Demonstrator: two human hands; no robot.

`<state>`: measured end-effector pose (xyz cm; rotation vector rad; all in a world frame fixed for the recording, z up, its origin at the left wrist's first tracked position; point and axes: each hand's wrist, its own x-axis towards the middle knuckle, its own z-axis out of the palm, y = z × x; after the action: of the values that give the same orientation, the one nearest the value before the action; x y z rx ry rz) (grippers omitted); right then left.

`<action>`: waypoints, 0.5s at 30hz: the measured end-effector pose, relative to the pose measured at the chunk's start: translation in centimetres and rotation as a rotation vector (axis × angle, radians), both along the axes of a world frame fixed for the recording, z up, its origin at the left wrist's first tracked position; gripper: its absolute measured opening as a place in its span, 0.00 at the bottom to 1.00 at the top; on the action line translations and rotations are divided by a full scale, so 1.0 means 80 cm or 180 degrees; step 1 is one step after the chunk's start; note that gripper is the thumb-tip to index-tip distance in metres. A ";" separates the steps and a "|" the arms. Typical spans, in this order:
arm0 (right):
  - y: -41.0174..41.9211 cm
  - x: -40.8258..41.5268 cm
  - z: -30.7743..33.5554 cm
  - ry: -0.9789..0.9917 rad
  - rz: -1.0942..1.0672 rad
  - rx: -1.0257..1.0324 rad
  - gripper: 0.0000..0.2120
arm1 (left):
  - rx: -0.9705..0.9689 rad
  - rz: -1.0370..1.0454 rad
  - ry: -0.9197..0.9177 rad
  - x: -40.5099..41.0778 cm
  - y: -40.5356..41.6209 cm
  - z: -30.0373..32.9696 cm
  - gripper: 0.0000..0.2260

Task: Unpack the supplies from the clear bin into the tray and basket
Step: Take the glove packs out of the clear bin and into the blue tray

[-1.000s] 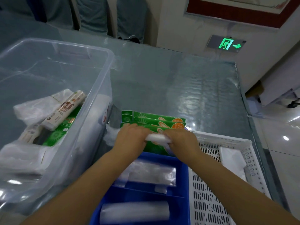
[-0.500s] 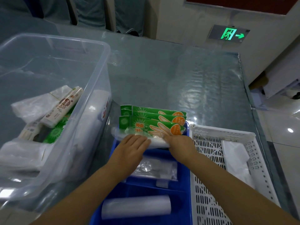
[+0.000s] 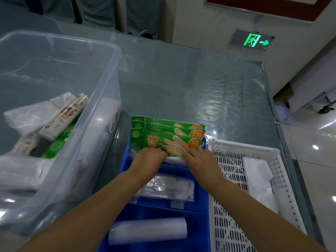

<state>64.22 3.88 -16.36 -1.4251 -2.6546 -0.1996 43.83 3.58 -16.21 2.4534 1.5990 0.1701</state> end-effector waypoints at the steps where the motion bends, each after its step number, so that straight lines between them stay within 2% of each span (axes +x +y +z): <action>1: 0.001 0.000 -0.004 0.0039 0.0002 -0.0086 0.26 | -0.0064 -0.0012 -0.0017 -0.002 -0.001 0.000 0.15; 4: 0.005 -0.004 -0.006 0.0252 0.0096 -0.0136 0.29 | -0.0120 0.0284 -0.0180 -0.020 -0.003 -0.002 0.08; 6: 0.007 -0.006 -0.006 0.0369 0.0020 -0.0103 0.29 | -0.0001 0.0565 -0.0280 -0.034 -0.007 -0.001 0.11; 7: 0.007 -0.005 -0.006 0.0416 -0.0026 -0.0065 0.27 | 0.0061 0.0560 -0.0143 -0.040 -0.008 -0.001 0.14; 10: 0.007 -0.001 -0.009 0.0470 -0.0003 0.0089 0.25 | 0.0244 0.0262 0.0321 -0.048 -0.005 0.000 0.17; 13: 0.010 0.006 -0.012 0.0392 0.0146 0.0244 0.25 | 0.0254 -0.0086 0.0408 -0.046 0.005 0.005 0.14; 15: 0.011 0.008 -0.014 0.0303 0.0202 0.0254 0.21 | 0.0265 -0.0103 0.0446 -0.041 0.010 0.009 0.11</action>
<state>64.90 4.78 -17.52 -1.2915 -2.5802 -0.2231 40.54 4.36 -15.46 2.6051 1.6375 0.0619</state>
